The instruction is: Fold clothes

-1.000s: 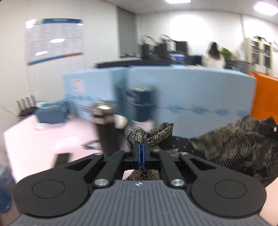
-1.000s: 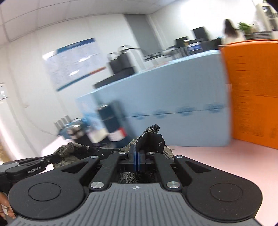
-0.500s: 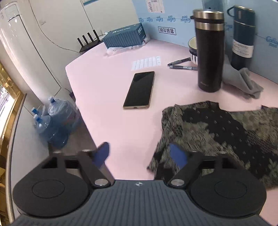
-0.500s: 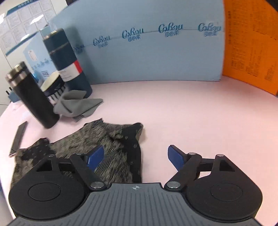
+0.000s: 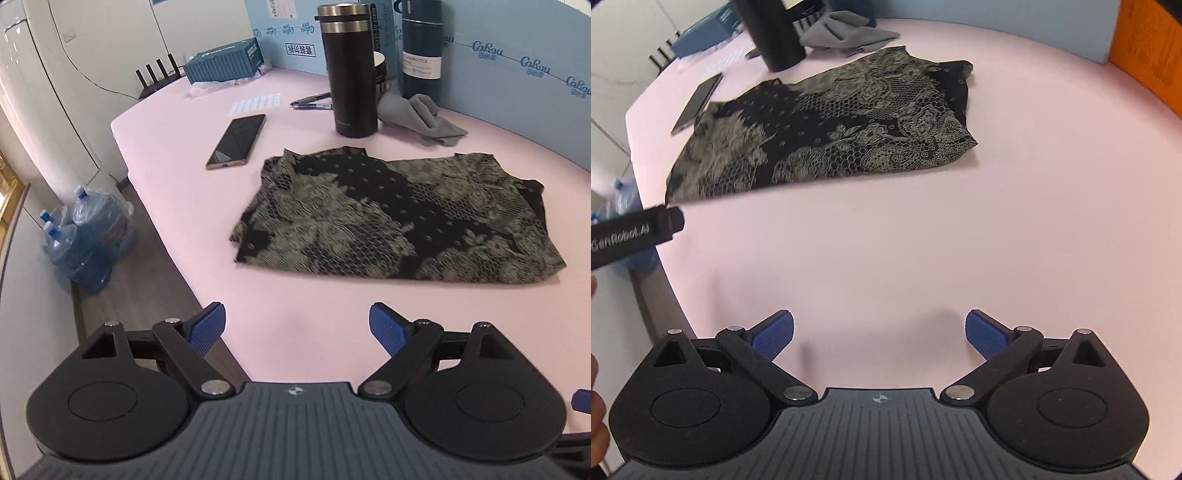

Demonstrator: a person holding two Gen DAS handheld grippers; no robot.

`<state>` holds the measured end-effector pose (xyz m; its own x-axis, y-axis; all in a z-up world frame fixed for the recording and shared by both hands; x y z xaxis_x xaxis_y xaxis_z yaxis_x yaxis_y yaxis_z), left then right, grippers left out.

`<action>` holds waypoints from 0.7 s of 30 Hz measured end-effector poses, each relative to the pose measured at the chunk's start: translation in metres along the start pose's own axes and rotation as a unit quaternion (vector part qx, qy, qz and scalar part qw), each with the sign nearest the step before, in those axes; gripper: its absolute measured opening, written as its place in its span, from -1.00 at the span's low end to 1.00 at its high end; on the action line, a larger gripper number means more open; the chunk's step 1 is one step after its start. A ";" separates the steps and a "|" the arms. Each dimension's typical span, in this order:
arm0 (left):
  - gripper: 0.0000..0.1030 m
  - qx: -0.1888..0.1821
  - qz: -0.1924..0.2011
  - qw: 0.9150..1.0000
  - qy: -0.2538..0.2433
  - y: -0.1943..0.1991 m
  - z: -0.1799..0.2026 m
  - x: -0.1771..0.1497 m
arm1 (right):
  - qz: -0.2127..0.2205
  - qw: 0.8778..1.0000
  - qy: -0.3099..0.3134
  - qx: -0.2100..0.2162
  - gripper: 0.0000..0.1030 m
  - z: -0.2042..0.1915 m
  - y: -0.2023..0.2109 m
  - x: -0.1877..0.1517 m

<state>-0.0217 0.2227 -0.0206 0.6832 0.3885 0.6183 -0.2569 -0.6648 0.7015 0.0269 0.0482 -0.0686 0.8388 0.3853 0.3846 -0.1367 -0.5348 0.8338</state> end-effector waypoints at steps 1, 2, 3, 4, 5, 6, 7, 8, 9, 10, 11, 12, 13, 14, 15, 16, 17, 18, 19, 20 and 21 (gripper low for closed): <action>0.63 -0.004 -0.002 1.000 0.002 0.001 0.002 -0.003 | 0.002 1.000 0.010 -0.005 0.95 -0.001 0.004 -0.002; 0.63 -0.008 -0.003 1.000 0.004 0.002 0.005 -0.006 | 0.006 1.000 0.019 -0.008 0.95 -0.003 0.007 -0.004; 0.63 -0.010 -0.006 1.000 0.005 0.003 0.007 -0.009 | 0.011 1.000 0.025 -0.012 0.95 -0.004 0.011 -0.006; 0.63 -0.012 -0.008 1.000 0.007 0.004 0.009 -0.011 | 0.015 0.999 0.029 -0.016 0.96 -0.005 0.012 -0.006; 0.63 -0.016 -0.012 1.000 0.009 0.005 0.012 -0.013 | 0.017 0.999 0.033 -0.018 1.00 -0.004 0.010 -0.005; 0.63 -0.020 -0.015 1.000 0.011 0.006 0.015 -0.015 | 0.018 0.999 0.035 -0.019 1.00 -0.003 0.013 -0.006; 0.63 -0.023 -0.017 1.000 0.011 0.007 0.017 -0.017 | 0.018 0.999 0.038 -0.019 1.00 -0.002 0.013 -0.008; 0.63 -0.026 -0.018 0.999 0.010 0.008 0.020 -0.018 | 0.019 0.999 0.042 -0.022 1.00 -0.001 0.011 -0.008; 0.63 -0.028 -0.017 0.999 0.006 0.009 0.023 -0.019 | 0.019 0.998 0.047 -0.026 1.00 -0.003 0.012 -0.009; 0.63 -0.029 -0.015 0.999 0.003 0.010 0.025 -0.019 | 0.020 0.998 0.051 -0.029 1.00 -0.004 0.013 -0.009; 0.63 -0.030 -0.013 0.999 -0.001 0.011 0.027 -0.019 | 0.023 0.998 0.056 -0.030 1.00 -0.006 0.014 -0.009; 0.63 -0.031 -0.011 0.999 -0.002 0.012 0.028 -0.019 | 0.027 0.997 0.062 -0.029 1.00 -0.008 0.015 -0.009; 0.63 -0.032 -0.009 0.999 -0.004 0.013 0.030 -0.019 | 0.031 0.997 0.068 -0.027 1.00 -0.011 0.016 -0.009; 0.63 -0.033 -0.007 0.999 -0.005 0.014 0.031 -0.018 | 0.034 0.996 0.074 -0.027 1.00 -0.013 0.017 -0.009; 0.63 -0.034 -0.007 0.999 -0.006 0.014 0.032 -0.018 | 0.036 0.996 0.078 -0.027 1.00 -0.015 0.018 -0.009; 0.63 -0.036 -0.007 0.999 -0.006 0.014 0.032 -0.017 | 0.036 0.996 0.080 -0.027 1.00 -0.015 0.018 -0.010; 0.63 -0.037 -0.006 0.999 -0.006 0.014 0.033 -0.016 | 0.035 0.996 0.080 -0.026 1.00 -0.016 0.018 -0.010; 0.63 -0.038 -0.006 0.999 -0.007 0.014 0.033 -0.016 | 0.036 0.996 0.077 -0.025 1.00 -0.015 0.018 -0.010; 0.63 -0.039 -0.006 0.999 -0.007 0.014 0.034 -0.015 | 0.036 0.996 0.074 -0.023 1.00 -0.014 0.018 -0.009; 0.63 -0.040 -0.005 0.999 -0.007 0.015 0.034 -0.015 | 0.037 0.997 0.069 -0.022 1.00 -0.014 0.019 -0.009; 0.63 -0.041 -0.005 0.999 -0.008 0.015 0.034 -0.015 | 0.039 0.997 0.064 -0.021 1.00 -0.012 0.019 -0.009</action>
<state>-0.0121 0.1855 -0.0315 0.6962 0.3847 0.6060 -0.3041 -0.6067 0.7345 0.0108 0.0439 -0.0514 0.7518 0.4377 0.4933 -0.2221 -0.5363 0.8143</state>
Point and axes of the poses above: each gripper's, at about its wrist camera, not at the fingertips, and y roughly against the way its jaws point, z to its right, x to its top, the point moved 7 cm from there along -y, roughly the way its jaws point, and after that the axes turned 14 degrees about x, right-handed, at the moved point
